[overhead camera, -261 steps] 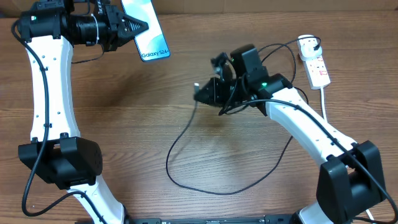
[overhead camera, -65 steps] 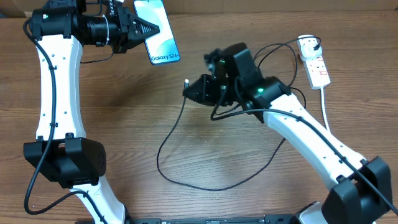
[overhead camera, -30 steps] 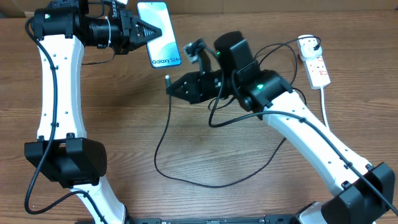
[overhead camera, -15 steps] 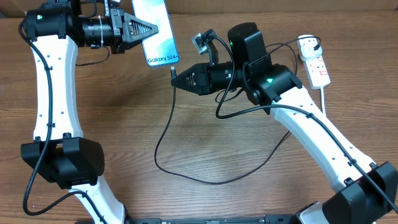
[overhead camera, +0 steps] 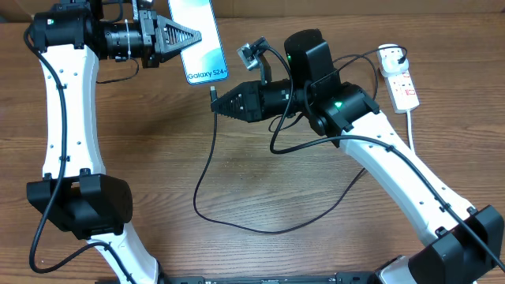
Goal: Plug charger to phone and switch on socket
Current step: 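Push the USB-C plug into the phone's bottom port with the right gripper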
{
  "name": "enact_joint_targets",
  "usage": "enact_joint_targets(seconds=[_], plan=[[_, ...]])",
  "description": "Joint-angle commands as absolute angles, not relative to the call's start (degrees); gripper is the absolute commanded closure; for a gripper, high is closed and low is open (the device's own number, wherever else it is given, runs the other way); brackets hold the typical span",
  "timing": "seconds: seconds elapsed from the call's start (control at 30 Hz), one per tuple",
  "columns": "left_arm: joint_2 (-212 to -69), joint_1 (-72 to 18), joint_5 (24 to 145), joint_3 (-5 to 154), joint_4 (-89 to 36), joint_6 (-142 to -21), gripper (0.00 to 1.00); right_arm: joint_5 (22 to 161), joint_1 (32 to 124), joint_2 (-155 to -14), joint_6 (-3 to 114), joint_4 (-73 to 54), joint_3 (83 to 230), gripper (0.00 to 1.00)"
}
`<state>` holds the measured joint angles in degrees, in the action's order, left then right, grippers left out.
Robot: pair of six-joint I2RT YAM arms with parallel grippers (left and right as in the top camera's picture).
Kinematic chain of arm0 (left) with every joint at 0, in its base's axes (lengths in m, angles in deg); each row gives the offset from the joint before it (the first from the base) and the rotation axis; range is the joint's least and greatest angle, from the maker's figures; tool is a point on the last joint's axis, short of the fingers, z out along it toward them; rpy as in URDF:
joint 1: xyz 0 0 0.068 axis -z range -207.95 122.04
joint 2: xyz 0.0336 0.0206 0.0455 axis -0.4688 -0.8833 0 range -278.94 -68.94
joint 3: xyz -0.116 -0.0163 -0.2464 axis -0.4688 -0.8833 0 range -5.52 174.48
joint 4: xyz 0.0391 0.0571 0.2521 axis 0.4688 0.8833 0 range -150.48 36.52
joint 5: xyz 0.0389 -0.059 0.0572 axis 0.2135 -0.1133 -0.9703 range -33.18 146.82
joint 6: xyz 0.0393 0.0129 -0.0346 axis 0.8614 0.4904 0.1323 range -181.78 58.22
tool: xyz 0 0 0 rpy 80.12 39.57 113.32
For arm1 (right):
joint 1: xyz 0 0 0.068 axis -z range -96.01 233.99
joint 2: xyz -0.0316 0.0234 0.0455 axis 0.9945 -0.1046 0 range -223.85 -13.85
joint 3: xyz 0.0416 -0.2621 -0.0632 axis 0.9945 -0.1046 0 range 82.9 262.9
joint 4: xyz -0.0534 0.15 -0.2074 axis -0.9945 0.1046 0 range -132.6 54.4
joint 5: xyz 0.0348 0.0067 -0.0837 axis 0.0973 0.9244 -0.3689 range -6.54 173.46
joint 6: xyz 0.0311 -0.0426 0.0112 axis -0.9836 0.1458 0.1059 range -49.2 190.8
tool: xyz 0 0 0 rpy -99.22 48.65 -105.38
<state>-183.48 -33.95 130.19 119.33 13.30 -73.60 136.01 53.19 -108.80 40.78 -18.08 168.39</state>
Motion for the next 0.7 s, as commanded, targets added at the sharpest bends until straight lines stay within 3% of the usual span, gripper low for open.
enact_joint_targets(seconds=[0.0, 0.67], plan=[[-183.7, -33.8, 133.4, 119.8, 13.2, -73.2, 0.96, 137.1, 52.7, -107.4, 40.6, -18.7, 170.1, 0.96], [-183.7, -33.8, 133.8, 119.8, 13.8, -74.2, 0.96, 136.1, 52.7, -107.4, 40.6, -19.8, 170.1, 0.96]])
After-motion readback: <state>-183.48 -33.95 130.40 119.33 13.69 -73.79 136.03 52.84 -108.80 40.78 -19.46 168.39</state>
